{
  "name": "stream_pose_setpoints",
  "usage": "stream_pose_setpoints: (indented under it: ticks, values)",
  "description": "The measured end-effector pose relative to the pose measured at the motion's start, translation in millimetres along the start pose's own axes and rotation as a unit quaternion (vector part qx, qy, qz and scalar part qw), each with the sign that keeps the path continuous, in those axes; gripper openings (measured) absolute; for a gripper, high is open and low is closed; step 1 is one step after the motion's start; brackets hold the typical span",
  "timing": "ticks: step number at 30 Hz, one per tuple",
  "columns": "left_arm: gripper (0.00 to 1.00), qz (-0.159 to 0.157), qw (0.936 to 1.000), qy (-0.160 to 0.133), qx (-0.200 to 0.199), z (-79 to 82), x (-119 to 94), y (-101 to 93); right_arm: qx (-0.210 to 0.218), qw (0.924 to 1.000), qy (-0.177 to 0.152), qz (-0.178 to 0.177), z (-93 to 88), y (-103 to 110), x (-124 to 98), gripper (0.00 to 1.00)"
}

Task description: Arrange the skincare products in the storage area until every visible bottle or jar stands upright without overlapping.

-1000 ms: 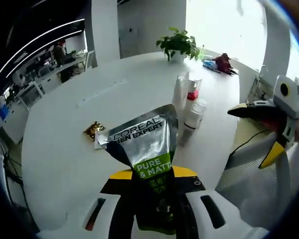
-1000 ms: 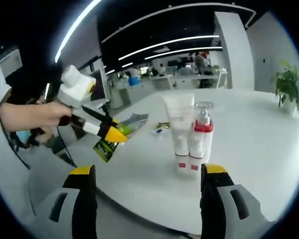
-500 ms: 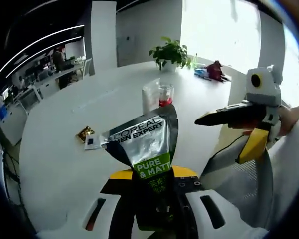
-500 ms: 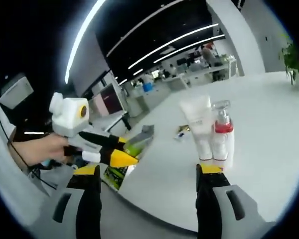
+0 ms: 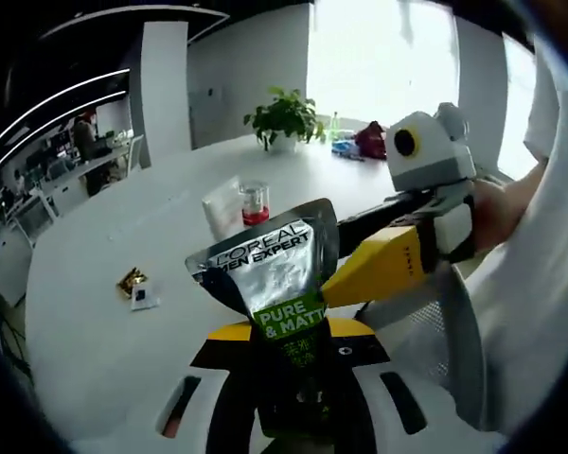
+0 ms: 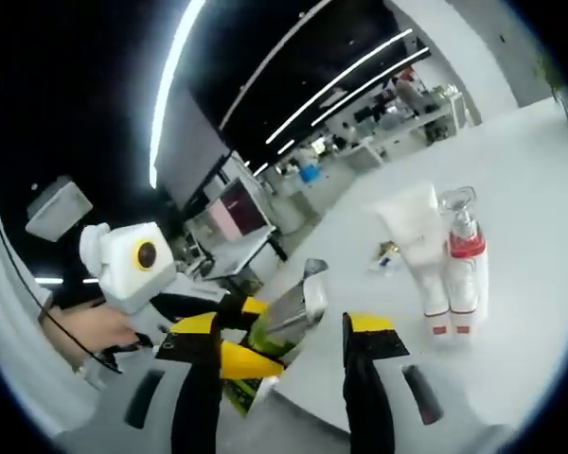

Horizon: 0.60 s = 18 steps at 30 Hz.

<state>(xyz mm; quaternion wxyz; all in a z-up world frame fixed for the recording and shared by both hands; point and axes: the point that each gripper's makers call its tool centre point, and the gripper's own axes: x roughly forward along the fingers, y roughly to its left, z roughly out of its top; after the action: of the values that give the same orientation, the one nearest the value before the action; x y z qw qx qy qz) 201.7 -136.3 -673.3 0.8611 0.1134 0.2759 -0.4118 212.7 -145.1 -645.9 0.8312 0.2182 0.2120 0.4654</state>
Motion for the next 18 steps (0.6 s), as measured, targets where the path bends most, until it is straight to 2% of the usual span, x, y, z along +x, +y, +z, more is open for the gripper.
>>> stream_pose_setpoints:
  ticks: [6,11,12,13,15,17,18]
  values:
    - [0.21,-0.005,1.0000,-0.003,-0.002,2.7,5.1,-6.1,0.023,0.9997,0.007,0.010,-0.7,-10.8,-2.9,0.20]
    - [0.23,-0.002,1.0000,-0.002,-0.006,0.7,10.0,-7.2,0.024,0.9994,0.014,0.022,-3.3,-8.3,-5.7,0.15]
    - [0.24,-0.003,1.0000,-0.003,-0.006,0.2,9.7,-6.2,0.042,0.9978,0.017,0.049,-3.6,1.0,-6.3,0.13]
    - [0.26,-0.005,0.9999,-0.009,-0.006,2.3,9.4,-6.7,0.038,0.9983,0.014,0.040,-2.9,-1.3,-6.9,0.11]
    - [0.32,-0.016,0.9997,-0.014,-0.009,6.5,8.7,-11.6,0.041,0.9973,0.020,0.058,-3.7,3.4,-8.0,0.07]
    - [0.35,-0.020,0.9996,-0.018,-0.004,9.1,7.7,-14.3,0.041,0.9978,0.017,0.050,-2.5,-0.1,-8.0,0.05]
    - [0.36,-0.023,0.9995,-0.021,0.002,11.4,5.5,-14.6,0.055,0.9967,0.015,0.058,-1.3,1.5,-8.3,0.05]
